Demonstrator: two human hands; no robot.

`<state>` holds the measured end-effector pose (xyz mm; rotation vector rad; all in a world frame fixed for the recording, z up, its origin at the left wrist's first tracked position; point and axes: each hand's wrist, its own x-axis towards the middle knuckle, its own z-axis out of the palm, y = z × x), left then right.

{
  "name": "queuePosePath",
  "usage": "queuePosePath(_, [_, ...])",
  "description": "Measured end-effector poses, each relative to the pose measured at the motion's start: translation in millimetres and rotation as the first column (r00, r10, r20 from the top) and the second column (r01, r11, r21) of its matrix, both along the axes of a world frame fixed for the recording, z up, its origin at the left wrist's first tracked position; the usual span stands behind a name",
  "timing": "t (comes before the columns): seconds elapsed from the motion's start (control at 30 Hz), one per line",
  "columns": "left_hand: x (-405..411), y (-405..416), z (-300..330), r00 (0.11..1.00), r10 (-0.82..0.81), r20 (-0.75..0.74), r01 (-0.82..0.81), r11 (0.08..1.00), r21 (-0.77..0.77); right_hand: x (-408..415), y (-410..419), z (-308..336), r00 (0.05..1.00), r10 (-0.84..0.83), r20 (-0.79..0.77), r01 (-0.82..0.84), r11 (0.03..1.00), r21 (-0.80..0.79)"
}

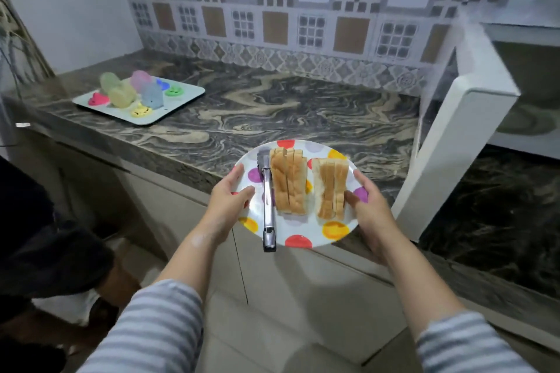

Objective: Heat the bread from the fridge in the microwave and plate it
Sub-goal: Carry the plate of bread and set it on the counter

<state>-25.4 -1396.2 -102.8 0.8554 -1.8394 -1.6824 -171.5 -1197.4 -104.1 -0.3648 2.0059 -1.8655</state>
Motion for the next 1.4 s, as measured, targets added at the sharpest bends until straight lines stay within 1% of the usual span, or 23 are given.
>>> queuePosePath(0.2, [-64, -45, -1, 0.991, -0.127, 0.045, 0.130, 0.989, -0.069, -44, -28, -2, 0.996, -0.092, 0.016, 0.091, 0.995, 0.042])
queuePosePath(0.33, [-101, -75, -6, 0.961, -0.224, 0.161, 0.257, 0.938, -0.234, -67, -43, -7, 0.988, -0.150, -0.038, 0.154, 0.979, 0.137])
queuePosePath(0.4, [-119, -87, -10, 0.939, -0.225, 0.258, 0.304, 0.895, -0.327, -79, -50, -12, 0.983, -0.160, -0.091, 0.176, 0.960, 0.216])
queuePosePath(0.43, [-127, -91, -11, 0.920, -0.211, 0.330, 0.337, 0.856, -0.391, -85, -53, -16, 0.980, -0.159, -0.119, 0.186, 0.946, 0.265])
queuePosePath(0.5, [-140, -97, -13, 0.877, -0.178, 0.447, 0.408, 0.769, -0.493, -98, -58, -24, 0.977, -0.124, -0.172, 0.187, 0.886, 0.424])
queuePosePath(0.57, [-152, -102, -14, 0.833, -0.151, 0.533, 0.472, 0.697, -0.540, -106, -63, -26, 0.974, -0.088, -0.208, 0.195, 0.790, 0.582])
queuePosePath(0.67, [-165, -109, -21, 0.773, -0.127, 0.622, 0.552, 0.617, -0.560, -115, -66, -24, 0.960, -0.053, -0.275, 0.238, 0.670, 0.703])
queuePosePath(0.77, [-172, -109, -29, 0.747, -0.062, 0.662, 0.578, 0.551, -0.601, -119, -68, -24, 0.948, 0.022, -0.318, 0.255, 0.547, 0.797])
queuePosePath(0.87, [-176, -108, -33, 0.740, -0.029, 0.671, 0.579, 0.534, -0.616, -120, -70, -27, 0.937, 0.069, -0.343, 0.279, 0.443, 0.852])
queuePosePath(0.97, [-175, -108, -34, 0.743, -0.024, 0.669, 0.577, 0.531, -0.621, -121, -72, -28, 0.943, 0.071, -0.325, 0.273, 0.395, 0.877])
queuePosePath(1.1, [-174, -107, -35, 0.752, -0.014, 0.659, 0.567, 0.523, -0.636, -119, -72, -23, 0.953, 0.087, -0.290, 0.237, 0.380, 0.894])
queuePosePath(1.2, [-174, -108, -35, 0.753, -0.026, 0.657, 0.568, 0.530, -0.630, -117, -72, -18, 0.958, 0.096, -0.269, 0.211, 0.398, 0.893])
queuePosePath(1.23, [-174, -108, -34, 0.752, -0.033, 0.658, 0.570, 0.535, -0.624, -116, -71, -16, 0.961, 0.089, -0.262, 0.201, 0.424, 0.883])
queuePosePath(1.3, [-174, -110, -32, 0.766, -0.062, 0.639, 0.550, 0.577, -0.603, -112, -69, -8, 0.966, 0.034, -0.255, 0.200, 0.526, 0.826])
queuePosePath(1.37, [-175, -111, -26, 0.821, -0.099, 0.562, 0.471, 0.674, -0.569, -103, -63, 4, 0.959, -0.074, -0.274, 0.258, 0.633, 0.730])
queuePosePath(1.4, [-176, -111, -21, 0.859, -0.101, 0.502, 0.417, 0.706, -0.573, -95, -60, 11, 0.948, -0.112, -0.299, 0.297, 0.654, 0.695])
